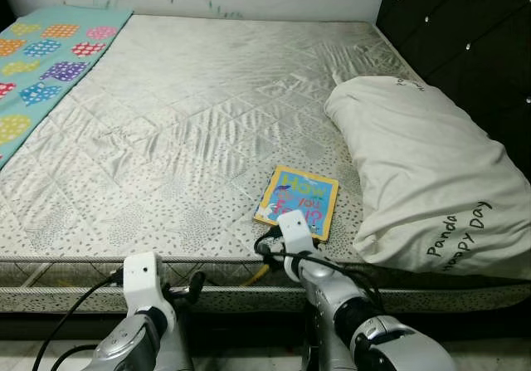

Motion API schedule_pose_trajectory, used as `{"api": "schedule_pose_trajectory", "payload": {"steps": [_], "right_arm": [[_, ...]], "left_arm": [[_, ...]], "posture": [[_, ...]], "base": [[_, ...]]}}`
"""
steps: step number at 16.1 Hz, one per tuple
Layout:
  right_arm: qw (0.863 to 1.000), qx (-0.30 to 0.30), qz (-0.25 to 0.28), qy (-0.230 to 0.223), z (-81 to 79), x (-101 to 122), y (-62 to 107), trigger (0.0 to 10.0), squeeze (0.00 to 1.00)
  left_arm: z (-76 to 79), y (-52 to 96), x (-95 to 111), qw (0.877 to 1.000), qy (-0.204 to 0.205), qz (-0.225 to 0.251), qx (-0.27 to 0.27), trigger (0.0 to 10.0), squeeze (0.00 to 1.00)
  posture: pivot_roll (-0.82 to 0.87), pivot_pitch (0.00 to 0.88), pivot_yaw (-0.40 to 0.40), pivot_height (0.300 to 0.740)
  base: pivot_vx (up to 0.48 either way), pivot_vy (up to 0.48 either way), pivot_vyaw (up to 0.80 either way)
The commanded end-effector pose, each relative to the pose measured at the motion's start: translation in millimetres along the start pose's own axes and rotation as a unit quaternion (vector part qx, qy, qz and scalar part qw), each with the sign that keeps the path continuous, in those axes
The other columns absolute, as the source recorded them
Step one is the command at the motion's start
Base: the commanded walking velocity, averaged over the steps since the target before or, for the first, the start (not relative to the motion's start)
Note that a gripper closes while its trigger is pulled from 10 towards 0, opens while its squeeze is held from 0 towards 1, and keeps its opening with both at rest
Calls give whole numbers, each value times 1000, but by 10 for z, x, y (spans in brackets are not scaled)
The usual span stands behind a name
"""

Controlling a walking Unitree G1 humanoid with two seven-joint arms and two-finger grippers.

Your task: Clean up the room

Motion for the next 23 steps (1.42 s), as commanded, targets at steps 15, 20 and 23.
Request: {"api": "schedule_pose_trajectory", "payload": {"steps": [15, 20, 23], "right_arm": [[940, -56, 323, -99, 556, 1318, 394, 10000, 0], [928, -75, 350, -99, 719, 1542, 529, 10000, 0], [928, -93, 346, -103, 803, 1488, 601, 10000, 0]], "left_arm": [[94, -157, 557, 987, 30, 157, -1, 10000, 0], [150, -236, 579, 985, 34, 171, -9, 10000, 0], [144, -266, 587, 983, 33, 182, -5, 10000, 0]], "posture": [[1, 0, -29, 580], [-18, 0, -32, 631], [-25, 0, -33, 674]], "base": [[0, 0, 0], [0, 0, 0], [0, 0, 0]]}}
Point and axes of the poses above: a point about 5 cm out from each wrist's last joint towards the gripper, its own y axis pointing back from the gripper into the wrist, its own x axis along the axis of the wrist's last joint, z = x × y, the point moved 2 cm from there along -y, pointing out of the wrist towards the gripper
